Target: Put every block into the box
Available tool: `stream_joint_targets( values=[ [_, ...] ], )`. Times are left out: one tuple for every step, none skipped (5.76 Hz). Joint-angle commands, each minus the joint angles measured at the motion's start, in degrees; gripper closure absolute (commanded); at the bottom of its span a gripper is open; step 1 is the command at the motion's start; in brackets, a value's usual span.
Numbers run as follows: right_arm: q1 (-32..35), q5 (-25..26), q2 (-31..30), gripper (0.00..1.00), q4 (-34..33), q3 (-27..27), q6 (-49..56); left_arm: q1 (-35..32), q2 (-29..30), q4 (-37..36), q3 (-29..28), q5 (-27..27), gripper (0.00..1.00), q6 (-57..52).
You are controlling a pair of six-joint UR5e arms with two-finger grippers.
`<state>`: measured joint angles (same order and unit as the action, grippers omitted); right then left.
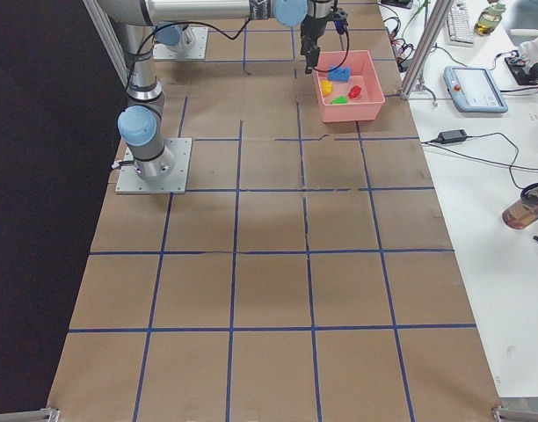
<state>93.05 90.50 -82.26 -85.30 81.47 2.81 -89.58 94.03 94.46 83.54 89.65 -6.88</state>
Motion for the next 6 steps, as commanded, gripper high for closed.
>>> stream_joint_targets(
  values=[
    [-0.85, 2.58, -4.91, 0.01, 3.73, 3.15, -0.09, -0.07, -0.42, -0.07, -0.21, 0.43, 0.01, 0.46],
    [-0.68, 1.97, -5.19, 0.01, 3.74, 3.35, -1.13, -0.07, -1.82, 0.11, 0.31, 0.52, 0.01, 0.12],
    [-0.59, 0.31, -5.36, 0.01, 4.00, 3.43, -3.58, -0.07, -0.96, 0.02, 0.23, 0.61, 0.01, 0.03],
    [-0.59, 0.29, -5.19, 0.01, 3.91, 3.52, -3.25, -0.07, -1.12, 0.02, 0.14, 0.61, 0.01, 0.03],
    [-0.59, 0.29, -5.19, 0.01, 3.91, 3.44, -3.16, 0.02, -1.74, 0.02, 0.22, 0.61, 0.01, 0.03],
    [-0.68, 0.29, -5.19, 0.01, 3.91, 3.43, -2.99, 0.02, -1.92, 0.37, 0.22, 0.78, 0.01, -0.06]
  ],
)
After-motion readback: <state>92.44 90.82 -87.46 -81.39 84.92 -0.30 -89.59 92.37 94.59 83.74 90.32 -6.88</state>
